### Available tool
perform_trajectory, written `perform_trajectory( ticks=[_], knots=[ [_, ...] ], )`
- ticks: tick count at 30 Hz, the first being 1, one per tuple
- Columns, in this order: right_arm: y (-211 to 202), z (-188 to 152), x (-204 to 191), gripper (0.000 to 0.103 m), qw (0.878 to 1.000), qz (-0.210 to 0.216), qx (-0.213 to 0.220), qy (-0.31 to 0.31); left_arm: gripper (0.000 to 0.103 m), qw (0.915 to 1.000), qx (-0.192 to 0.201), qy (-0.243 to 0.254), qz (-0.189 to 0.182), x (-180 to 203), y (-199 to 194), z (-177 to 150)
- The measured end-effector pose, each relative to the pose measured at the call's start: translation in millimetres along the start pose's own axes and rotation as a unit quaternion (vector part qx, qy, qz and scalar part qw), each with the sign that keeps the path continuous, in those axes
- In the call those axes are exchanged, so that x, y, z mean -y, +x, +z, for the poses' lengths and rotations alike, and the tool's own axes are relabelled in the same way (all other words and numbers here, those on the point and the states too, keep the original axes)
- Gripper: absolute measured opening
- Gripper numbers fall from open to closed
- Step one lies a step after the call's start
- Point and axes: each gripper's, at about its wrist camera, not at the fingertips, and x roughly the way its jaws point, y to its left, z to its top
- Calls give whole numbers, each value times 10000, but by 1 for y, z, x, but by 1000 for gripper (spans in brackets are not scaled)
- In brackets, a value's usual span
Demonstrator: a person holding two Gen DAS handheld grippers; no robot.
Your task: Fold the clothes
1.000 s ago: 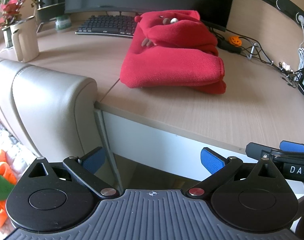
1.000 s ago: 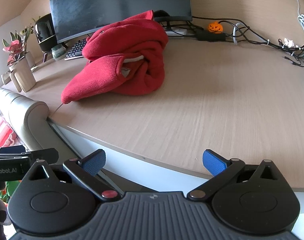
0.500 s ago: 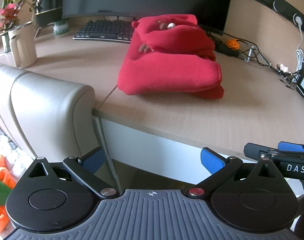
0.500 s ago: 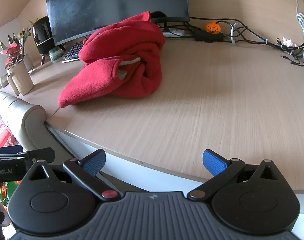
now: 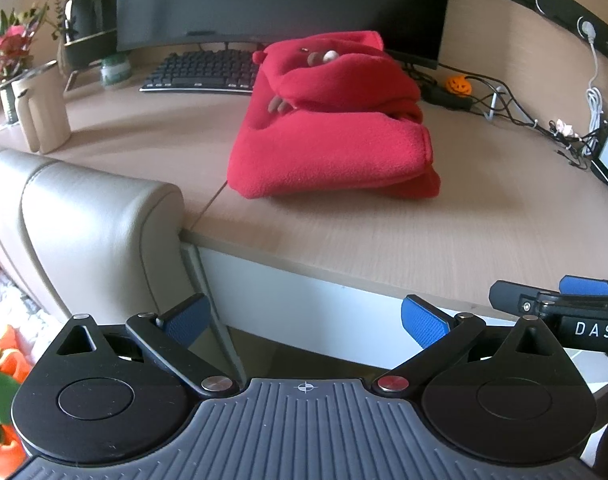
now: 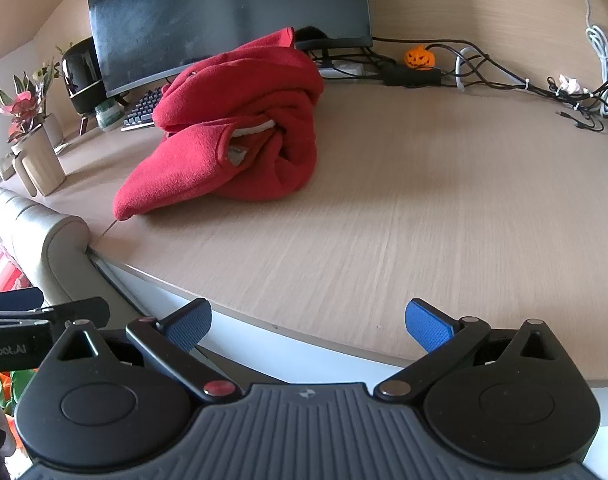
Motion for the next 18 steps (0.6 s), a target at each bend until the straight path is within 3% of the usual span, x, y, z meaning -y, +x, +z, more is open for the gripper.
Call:
perform_trajectory(
  ticks=[18],
  knots=[
    [4,1,-3,103,10000,24,-55,-30,103,9999,-91,-97,-40,-6,3,0]
  ],
)
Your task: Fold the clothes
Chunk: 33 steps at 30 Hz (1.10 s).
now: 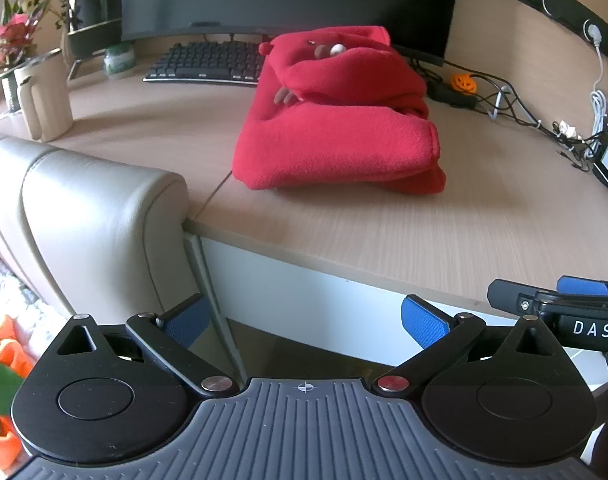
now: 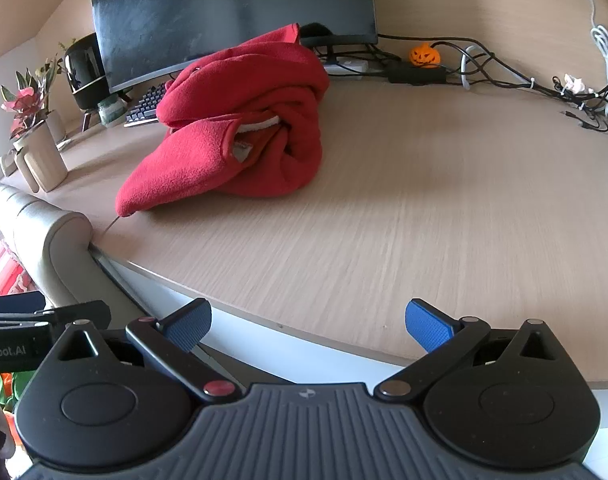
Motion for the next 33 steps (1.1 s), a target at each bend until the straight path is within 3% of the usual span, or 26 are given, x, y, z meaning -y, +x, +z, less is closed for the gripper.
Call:
perform_trajectory(
  ticks=[33],
  knots=[
    [10,4,2,103,9999,25,-102,4,103,9998,-107,149,-28,7,8,3]
  ],
)
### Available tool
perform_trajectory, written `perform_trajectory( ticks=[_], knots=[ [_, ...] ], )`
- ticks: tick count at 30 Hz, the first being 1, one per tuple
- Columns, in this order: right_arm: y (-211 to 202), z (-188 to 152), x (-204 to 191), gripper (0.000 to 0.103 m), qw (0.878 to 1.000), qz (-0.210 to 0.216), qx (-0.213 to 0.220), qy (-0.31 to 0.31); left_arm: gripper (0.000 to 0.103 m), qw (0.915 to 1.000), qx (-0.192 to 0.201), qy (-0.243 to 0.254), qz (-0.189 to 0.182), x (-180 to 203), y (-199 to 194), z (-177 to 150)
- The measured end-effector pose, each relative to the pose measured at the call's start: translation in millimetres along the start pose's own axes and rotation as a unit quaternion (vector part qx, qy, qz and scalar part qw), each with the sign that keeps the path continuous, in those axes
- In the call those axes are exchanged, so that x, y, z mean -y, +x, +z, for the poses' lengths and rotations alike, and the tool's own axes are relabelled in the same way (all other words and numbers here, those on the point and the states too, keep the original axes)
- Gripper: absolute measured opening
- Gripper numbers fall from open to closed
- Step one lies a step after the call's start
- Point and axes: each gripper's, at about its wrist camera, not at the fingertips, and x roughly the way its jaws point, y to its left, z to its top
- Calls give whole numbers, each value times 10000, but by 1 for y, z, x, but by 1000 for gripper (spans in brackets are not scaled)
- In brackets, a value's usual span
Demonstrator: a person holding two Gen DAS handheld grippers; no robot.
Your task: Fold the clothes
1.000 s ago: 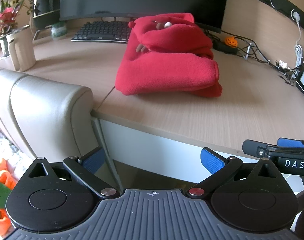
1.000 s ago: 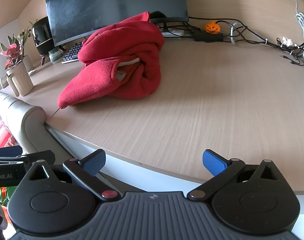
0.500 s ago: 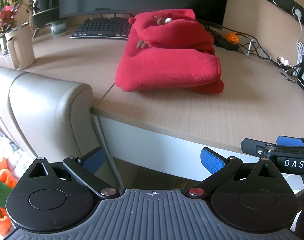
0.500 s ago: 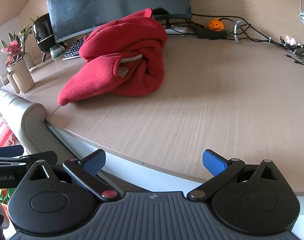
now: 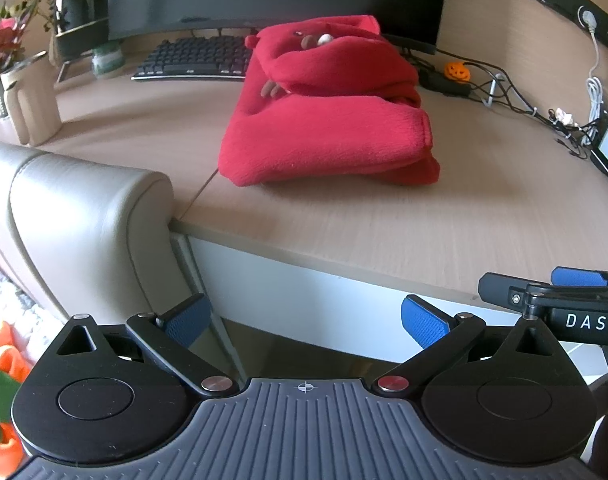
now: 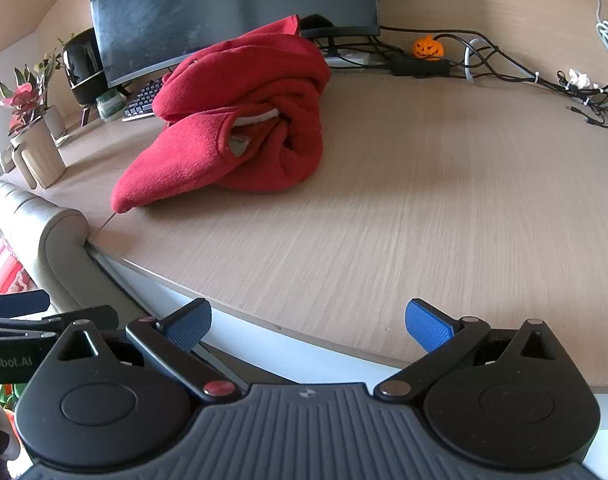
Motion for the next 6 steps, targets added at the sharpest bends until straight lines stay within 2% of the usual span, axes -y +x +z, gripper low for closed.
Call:
perform_trajectory(
  ticks=[6],
  knots=[
    [0,6,3,103,10000,3,56,-2,103,9997,228,1,-93,-2,-1,8]
  ],
)
